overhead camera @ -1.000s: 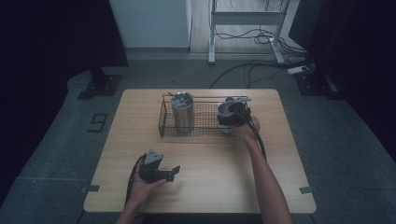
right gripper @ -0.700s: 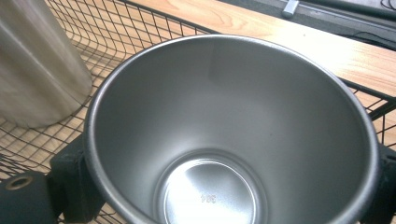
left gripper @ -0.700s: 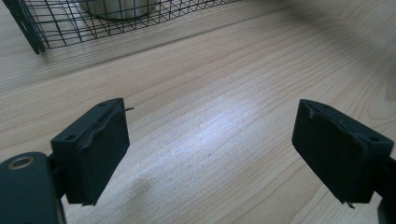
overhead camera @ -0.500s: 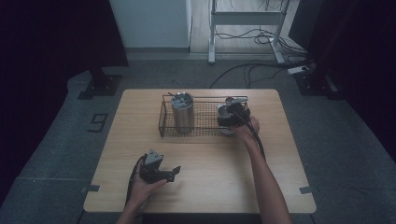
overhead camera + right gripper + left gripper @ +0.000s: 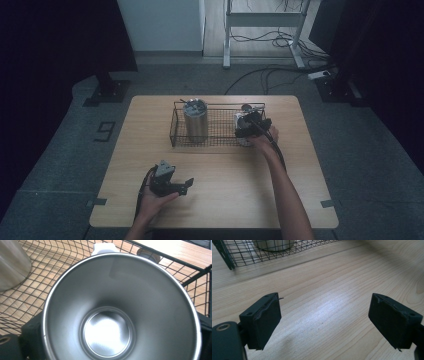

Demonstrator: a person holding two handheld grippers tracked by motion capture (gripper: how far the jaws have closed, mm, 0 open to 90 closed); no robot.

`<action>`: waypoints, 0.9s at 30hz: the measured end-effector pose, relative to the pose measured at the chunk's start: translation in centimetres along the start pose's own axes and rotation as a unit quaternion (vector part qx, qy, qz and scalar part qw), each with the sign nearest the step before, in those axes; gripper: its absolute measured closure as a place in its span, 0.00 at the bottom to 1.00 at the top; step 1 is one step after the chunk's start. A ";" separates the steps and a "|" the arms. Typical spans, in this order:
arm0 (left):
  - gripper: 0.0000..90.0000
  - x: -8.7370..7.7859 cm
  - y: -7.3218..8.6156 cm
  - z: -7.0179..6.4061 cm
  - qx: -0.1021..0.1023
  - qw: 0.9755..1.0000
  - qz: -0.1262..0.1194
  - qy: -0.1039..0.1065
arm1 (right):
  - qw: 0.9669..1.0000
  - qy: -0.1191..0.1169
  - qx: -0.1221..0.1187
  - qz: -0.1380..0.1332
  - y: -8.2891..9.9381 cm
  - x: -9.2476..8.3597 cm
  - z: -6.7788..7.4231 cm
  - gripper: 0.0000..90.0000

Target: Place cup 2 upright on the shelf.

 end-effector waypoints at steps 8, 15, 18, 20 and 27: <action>0.12 0.1 0.0 0.0 -0.001 1.000 0.001 0.000 | 0.996 -0.023 0.016 -0.084 -1.3 -2.4 -0.1 0.00; 0.12 -0.1 -0.1 0.0 -0.002 1.000 -0.001 0.000 | 0.988 -0.032 0.006 -0.154 -1.9 -6.1 0.8 0.02; 0.12 -0.1 -0.1 0.0 -0.002 1.000 -0.002 0.000 | 0.986 -0.042 0.001 -0.161 -0.8 -7.7 1.4 0.02; 0.12 -0.1 -0.1 0.1 -0.001 1.000 -0.002 0.000 | 0.985 -0.049 0.001 -0.163 0.4 -8.7 1.8 0.03; 0.12 -0.2 -0.1 0.0 -0.001 1.000 -0.002 0.000 | 0.984 -0.065 0.002 -0.168 6.2 -11.0 2.5 0.07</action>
Point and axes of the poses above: each handheld gripper's, and its own axes: x roughly forward along the jaws, y roughly out of its underside, z roughly to its left, the point moved 8 cm from there along x, roughly forward along the jaws, and after that the axes turned 13 degrees about -y, right-handed, at the moved point
